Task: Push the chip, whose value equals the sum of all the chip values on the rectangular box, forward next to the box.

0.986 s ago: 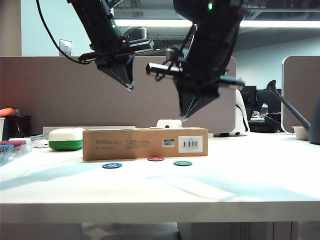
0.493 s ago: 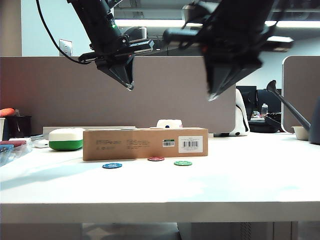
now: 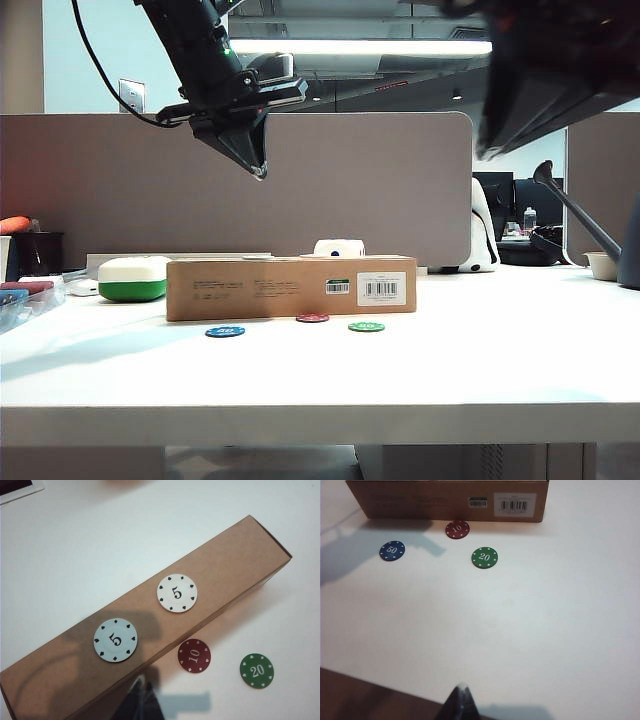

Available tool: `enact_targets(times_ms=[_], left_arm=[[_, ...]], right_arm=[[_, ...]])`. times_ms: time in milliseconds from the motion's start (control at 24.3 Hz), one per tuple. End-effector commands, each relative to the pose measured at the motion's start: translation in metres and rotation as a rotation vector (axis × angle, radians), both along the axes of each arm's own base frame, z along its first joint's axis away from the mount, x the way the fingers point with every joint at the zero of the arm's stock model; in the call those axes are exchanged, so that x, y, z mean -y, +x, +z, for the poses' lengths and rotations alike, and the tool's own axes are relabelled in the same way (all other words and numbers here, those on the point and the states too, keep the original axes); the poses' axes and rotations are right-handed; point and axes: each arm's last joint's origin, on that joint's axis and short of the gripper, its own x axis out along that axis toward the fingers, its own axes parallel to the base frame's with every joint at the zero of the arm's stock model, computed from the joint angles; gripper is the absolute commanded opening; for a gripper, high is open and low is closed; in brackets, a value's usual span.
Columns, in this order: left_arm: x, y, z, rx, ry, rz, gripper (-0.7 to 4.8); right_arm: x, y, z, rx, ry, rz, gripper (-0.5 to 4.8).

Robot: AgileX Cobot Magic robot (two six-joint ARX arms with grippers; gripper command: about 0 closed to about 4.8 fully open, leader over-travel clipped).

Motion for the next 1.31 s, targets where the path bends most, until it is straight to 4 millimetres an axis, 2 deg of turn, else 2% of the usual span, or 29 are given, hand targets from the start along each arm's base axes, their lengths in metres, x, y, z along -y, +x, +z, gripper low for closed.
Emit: enact_targets(times_ms=[41, 123, 164, 370, 411, 534, 575, 699, 1027, 1068, 1315], left_arm=[[-0.003, -0.008, 0.018, 0.045, -0.026, -0.006, -0.05], [-0.006, -0.014, 0.028, 0.069, -0.037, -0.006, -0.05], [-0.01, -0.022, 0.042, 0.104, -0.052, -0.003, -0.05], [-0.022, -0.046, 0.077, 0.195, -0.098, -0.004, -0.05], [-0.028, -0.058, 0.093, 0.236, -0.119, -0.005, -0.05], [-0.038, -0.077, 0.115, 0.299, -0.15, -0.004, -0.05], [-0.045, -0.092, 0.129, 0.344, -0.172, -0.004, -0.05], [-0.057, -0.115, 0.15, 0.411, -0.206, -0.004, -0.05], [-0.086, -0.173, 0.189, 0.565, -0.283, -0.004, -0.05], [-0.093, -0.188, 0.197, 0.603, -0.301, -0.004, -0.05], [-0.116, -0.231, 0.213, 0.709, -0.311, -0.009, -0.05]], right_arm=[[0.006, -0.008, -0.003, 0.018, 0.013, 0.007, -0.05], [0.007, -0.009, -0.004, 0.001, 0.003, 0.02, -0.05], [0.008, -0.009, -0.005, -0.003, -0.008, 0.019, -0.05], [0.007, -0.009, -0.006, -0.005, -0.011, 0.02, -0.05], [0.007, -0.009, -0.006, -0.003, -0.012, 0.017, -0.05], [0.007, -0.009, -0.006, -0.003, -0.012, 0.017, -0.05], [0.007, -0.009, -0.006, -0.003, -0.012, 0.017, -0.05], [0.007, -0.009, -0.006, -0.003, -0.012, 0.017, -0.05], [0.007, -0.009, -0.006, -0.003, -0.012, 0.017, -0.05], [0.007, -0.009, -0.006, -0.003, -0.012, 0.017, -0.05], [0.007, -0.009, -0.006, -0.003, -0.012, 0.017, -0.05]])
